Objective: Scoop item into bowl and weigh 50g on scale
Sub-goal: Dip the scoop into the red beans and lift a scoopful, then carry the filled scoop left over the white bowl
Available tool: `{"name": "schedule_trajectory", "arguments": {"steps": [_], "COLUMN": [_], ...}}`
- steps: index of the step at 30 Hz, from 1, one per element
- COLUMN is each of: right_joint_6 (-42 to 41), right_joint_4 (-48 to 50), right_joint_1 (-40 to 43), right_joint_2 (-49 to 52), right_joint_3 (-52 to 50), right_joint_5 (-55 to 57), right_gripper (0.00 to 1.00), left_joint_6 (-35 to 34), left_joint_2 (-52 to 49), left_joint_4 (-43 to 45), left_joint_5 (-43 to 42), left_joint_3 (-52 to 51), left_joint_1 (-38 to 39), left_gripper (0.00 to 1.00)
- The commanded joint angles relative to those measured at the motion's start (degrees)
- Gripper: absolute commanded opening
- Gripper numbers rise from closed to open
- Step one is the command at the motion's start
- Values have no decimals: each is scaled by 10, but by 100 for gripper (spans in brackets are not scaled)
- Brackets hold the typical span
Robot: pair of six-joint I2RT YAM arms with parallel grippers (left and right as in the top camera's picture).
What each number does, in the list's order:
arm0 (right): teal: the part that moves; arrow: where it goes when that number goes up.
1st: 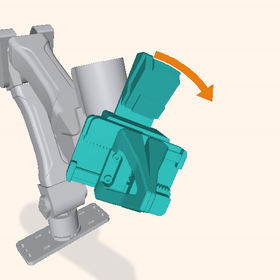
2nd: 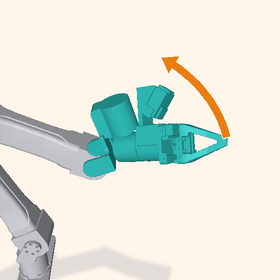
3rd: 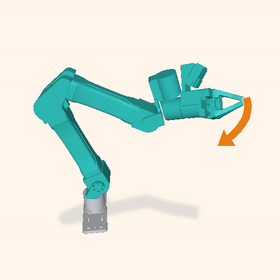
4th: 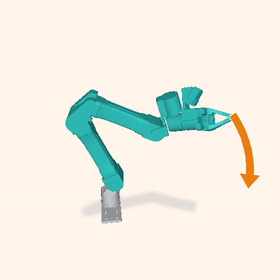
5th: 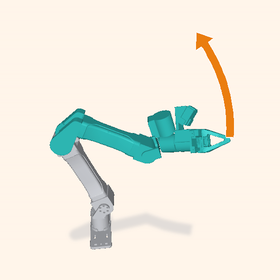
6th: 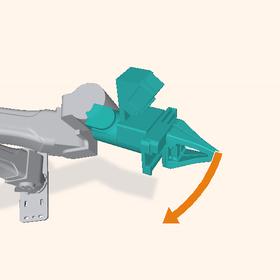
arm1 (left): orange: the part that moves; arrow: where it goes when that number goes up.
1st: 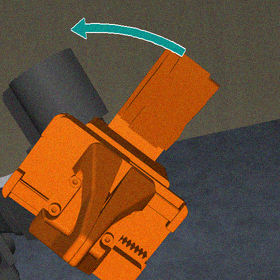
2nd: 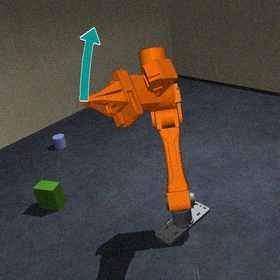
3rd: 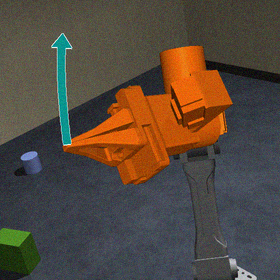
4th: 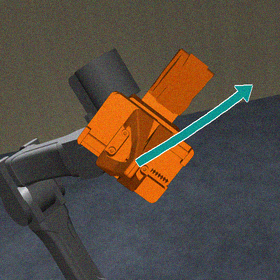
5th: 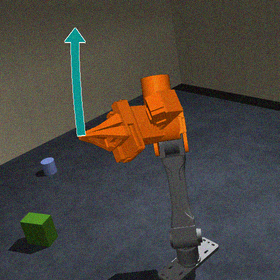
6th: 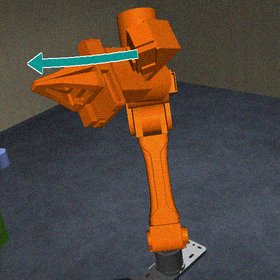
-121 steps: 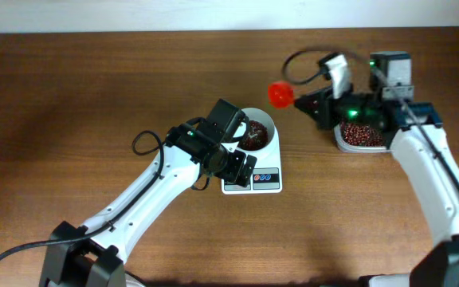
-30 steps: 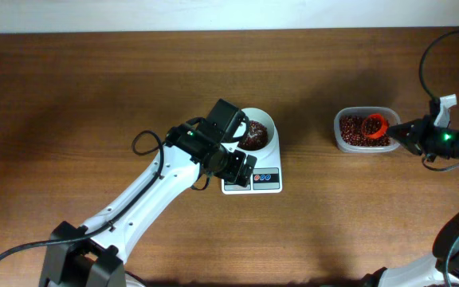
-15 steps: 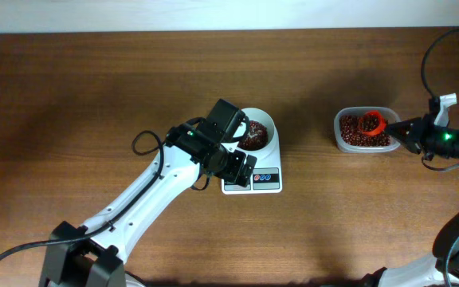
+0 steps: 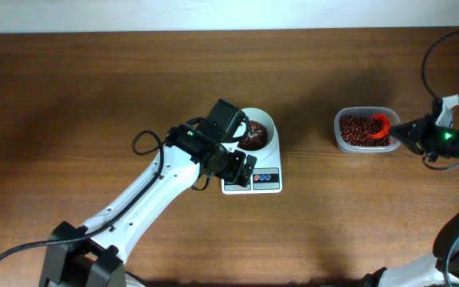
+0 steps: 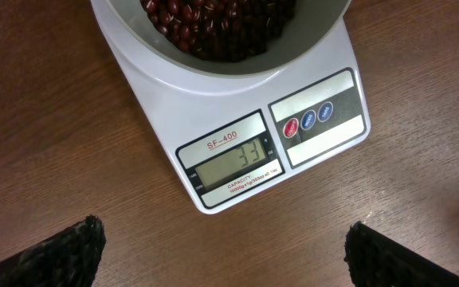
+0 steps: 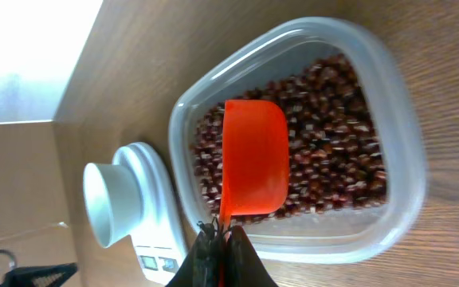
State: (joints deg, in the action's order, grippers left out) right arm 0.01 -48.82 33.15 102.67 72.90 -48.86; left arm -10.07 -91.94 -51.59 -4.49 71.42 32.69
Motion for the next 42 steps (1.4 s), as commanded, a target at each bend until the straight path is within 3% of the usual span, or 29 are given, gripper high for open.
{"name": "schedule_trajectory", "arguments": {"steps": [1, 12, 18, 28, 34, 42], "right_joint_6": [0, 26, 25, 24, -36, -37], "right_joint_4": [1, -17, -19, -7, 39, 31], "right_joint_1": [6, 37, 22, -134, -243, -357], "right_joint_2": [3, 3, 3, 3, 3, 2], "right_joint_3": [3, 3, 3, 4, 28, 121], "right_joint_5": [-46, -213, -240, -240, -230, -65], "right_gripper": [4, 4, 4, 4, 4, 4], "left_joint_6": [9, 9, 9, 9, 9, 9], "left_joint_2": [-4, -4, -4, -4, -4, -4], "left_joint_4": [-1, -1, -1, -1, -1, -1], "left_joint_5": [0, 0, 0, 0, 0, 0], "left_joint_3": [0, 0, 0, 0, 0, 0], "left_joint_1": [2, 2, 2, 2, 2, 2], "left_gripper": [99, 99, 99, 99, 99, 99]}}
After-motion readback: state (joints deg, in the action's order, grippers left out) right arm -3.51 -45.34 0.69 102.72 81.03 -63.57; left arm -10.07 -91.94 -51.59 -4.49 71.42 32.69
